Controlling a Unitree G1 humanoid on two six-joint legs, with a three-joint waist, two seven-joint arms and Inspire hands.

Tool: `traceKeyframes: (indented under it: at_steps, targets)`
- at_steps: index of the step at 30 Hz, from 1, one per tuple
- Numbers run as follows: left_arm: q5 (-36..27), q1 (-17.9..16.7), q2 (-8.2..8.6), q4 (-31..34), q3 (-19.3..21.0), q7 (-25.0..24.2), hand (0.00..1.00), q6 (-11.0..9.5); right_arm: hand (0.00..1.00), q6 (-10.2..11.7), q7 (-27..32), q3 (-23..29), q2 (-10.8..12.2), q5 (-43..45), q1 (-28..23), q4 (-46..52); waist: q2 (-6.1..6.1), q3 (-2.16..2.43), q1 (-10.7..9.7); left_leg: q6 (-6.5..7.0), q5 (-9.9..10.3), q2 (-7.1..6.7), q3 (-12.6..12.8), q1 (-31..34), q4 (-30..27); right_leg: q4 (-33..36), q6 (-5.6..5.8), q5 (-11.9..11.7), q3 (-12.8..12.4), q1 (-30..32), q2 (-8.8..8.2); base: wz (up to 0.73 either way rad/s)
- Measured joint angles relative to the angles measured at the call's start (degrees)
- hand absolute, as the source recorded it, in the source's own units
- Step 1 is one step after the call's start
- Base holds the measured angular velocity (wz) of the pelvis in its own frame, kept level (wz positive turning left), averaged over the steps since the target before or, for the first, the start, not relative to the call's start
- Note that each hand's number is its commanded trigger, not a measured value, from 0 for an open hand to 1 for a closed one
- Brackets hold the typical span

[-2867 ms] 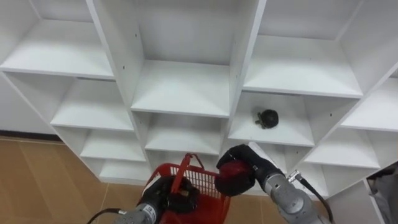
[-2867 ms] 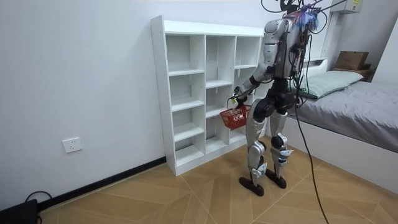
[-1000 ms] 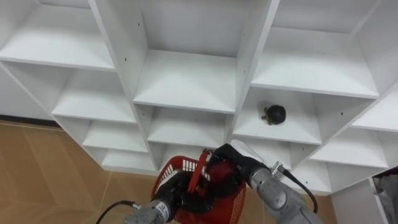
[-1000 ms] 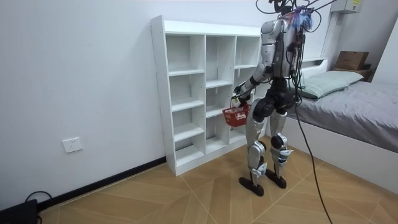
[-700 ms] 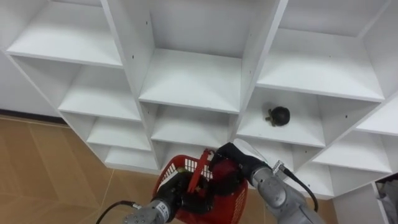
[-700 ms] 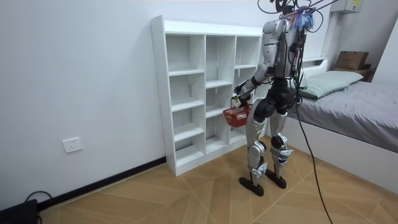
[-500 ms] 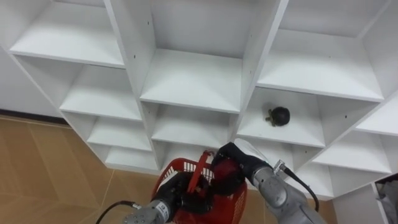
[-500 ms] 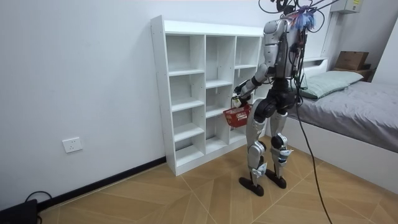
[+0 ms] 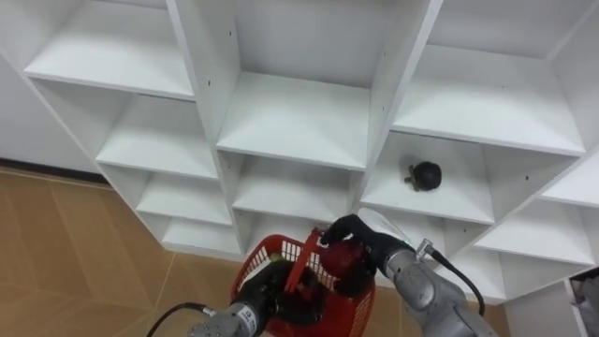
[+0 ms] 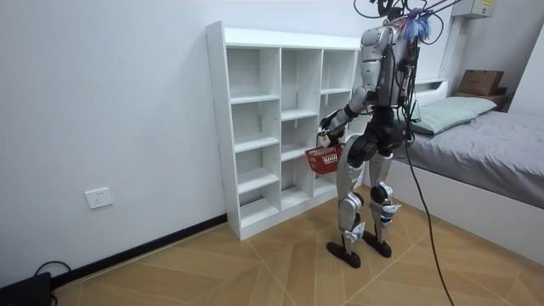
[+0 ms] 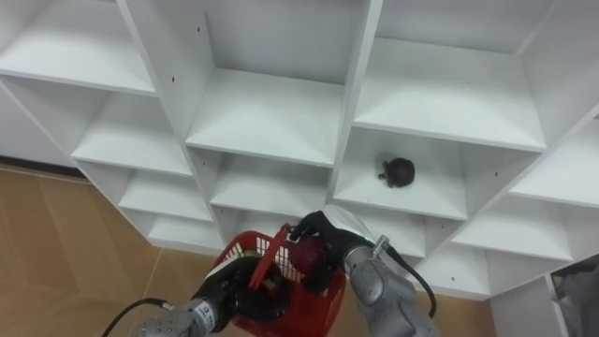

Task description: Collect fruits from the closet

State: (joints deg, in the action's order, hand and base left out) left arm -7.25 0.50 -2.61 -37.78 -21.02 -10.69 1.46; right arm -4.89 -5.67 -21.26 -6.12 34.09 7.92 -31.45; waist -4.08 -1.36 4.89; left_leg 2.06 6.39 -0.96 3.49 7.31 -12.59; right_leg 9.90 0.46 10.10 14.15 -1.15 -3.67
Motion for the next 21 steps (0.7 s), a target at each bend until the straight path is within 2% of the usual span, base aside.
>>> traceKeyframes:
  at_steps: [4,8,21]
  targets:
    - [0.0,0.0,0.02,0.0,-0.2,0.0,1.00,0.0,0.00,0.0,0.4,0.0,0.0,0.0,0.0,0.0,-0.07,0.02,-0.1,0.00,0.0,0.00,-0.1,0.0,0.0,0.0,0.00,0.0,0.0,-0.1,0.00,0.00]
    - [0.0,-0.1,-0.13,-0.1,-0.9,0.0,1.00,0.9,0.00,-0.2,0.7,0.0,-0.1,0.0,0.0,0.0,-0.25,0.02,-0.2,0.00,0.0,-0.02,-0.4,0.0,-0.1,0.1,0.00,0.0,0.1,-0.2,0.00,0.01]
    - [0.0,-0.1,-0.36,-0.1,-1.5,0.1,1.00,1.1,0.00,-0.2,1.1,0.0,-0.1,0.1,0.0,0.2,-0.72,0.07,-0.3,0.00,0.0,-0.13,-0.4,0.0,-0.2,-0.1,0.00,0.0,0.2,-0.4,-0.03,0.00]
